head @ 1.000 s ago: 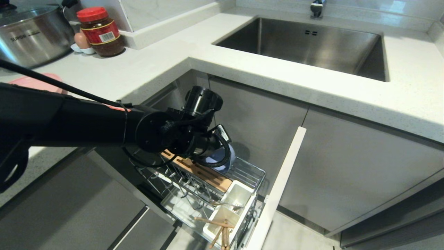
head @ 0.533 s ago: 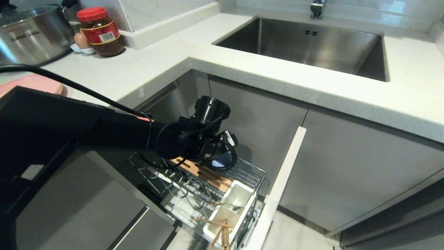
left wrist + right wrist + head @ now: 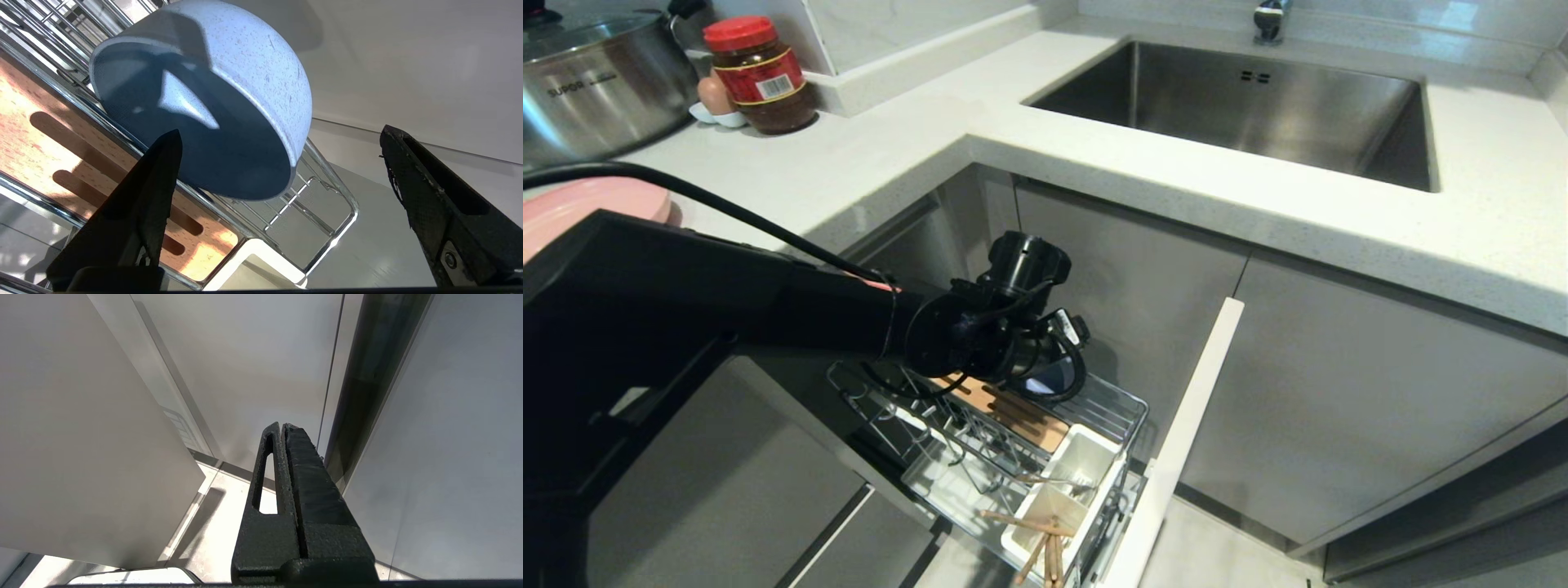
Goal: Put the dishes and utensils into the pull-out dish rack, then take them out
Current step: Take the bowl out of the cupboard
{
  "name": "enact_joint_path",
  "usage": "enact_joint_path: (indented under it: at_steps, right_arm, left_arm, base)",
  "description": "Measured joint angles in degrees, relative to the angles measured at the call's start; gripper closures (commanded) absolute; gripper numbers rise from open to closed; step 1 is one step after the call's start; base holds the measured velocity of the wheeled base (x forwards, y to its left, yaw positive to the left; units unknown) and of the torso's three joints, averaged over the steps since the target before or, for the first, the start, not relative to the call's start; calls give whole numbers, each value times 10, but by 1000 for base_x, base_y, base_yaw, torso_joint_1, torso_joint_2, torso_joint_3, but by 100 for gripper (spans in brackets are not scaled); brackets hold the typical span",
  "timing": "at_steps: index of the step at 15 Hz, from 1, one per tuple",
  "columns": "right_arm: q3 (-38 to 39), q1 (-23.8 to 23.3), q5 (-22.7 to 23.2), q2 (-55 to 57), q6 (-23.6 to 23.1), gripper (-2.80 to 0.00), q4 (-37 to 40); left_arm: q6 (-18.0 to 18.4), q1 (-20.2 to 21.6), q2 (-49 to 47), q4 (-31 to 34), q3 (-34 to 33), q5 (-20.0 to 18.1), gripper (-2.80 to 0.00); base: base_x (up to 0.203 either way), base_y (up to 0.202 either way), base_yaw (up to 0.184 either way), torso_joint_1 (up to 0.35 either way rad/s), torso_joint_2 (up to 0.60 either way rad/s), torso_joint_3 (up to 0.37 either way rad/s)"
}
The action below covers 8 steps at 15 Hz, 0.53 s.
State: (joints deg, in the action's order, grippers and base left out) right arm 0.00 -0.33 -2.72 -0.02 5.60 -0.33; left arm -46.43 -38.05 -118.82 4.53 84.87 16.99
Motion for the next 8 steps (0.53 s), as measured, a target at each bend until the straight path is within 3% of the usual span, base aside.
enact_joint_path:
  at_steps: [8]
  right_arm:
    - [0, 0, 0, 0, 0, 0, 0]
  left_arm:
    - [0, -2, 0, 0, 0, 4, 0]
  base:
    - [0, 0, 0, 0, 0, 0]
